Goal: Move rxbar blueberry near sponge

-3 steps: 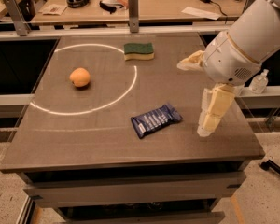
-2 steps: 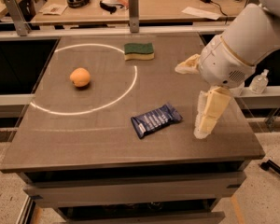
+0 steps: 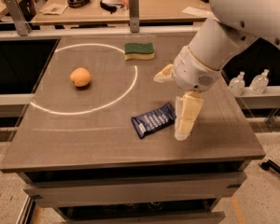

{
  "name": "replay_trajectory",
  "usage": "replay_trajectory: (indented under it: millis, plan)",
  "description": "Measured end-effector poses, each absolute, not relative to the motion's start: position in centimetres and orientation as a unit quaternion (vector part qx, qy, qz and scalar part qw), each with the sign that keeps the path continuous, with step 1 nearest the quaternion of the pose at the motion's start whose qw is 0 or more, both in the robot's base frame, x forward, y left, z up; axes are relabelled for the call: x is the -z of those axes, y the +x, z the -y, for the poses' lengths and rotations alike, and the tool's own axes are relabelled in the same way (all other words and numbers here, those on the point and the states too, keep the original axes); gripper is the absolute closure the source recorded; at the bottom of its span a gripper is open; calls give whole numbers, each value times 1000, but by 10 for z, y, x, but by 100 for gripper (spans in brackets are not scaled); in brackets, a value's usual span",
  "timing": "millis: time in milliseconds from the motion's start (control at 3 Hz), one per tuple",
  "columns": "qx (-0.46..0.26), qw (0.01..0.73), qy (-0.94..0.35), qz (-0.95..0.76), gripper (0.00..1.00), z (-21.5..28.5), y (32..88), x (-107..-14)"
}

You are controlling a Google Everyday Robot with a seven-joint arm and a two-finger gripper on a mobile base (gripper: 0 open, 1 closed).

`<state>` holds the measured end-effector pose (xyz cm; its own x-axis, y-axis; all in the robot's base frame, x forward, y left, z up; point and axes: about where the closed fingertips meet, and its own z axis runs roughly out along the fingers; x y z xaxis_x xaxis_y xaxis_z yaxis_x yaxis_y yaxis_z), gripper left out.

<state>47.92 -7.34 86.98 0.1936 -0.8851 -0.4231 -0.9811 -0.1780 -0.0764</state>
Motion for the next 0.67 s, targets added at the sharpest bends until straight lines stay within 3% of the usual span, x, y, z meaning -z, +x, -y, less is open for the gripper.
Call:
replay_trajectory:
  millis: [667]
  plan:
    - [-169,145,-785,-578,0,42,486,-844]
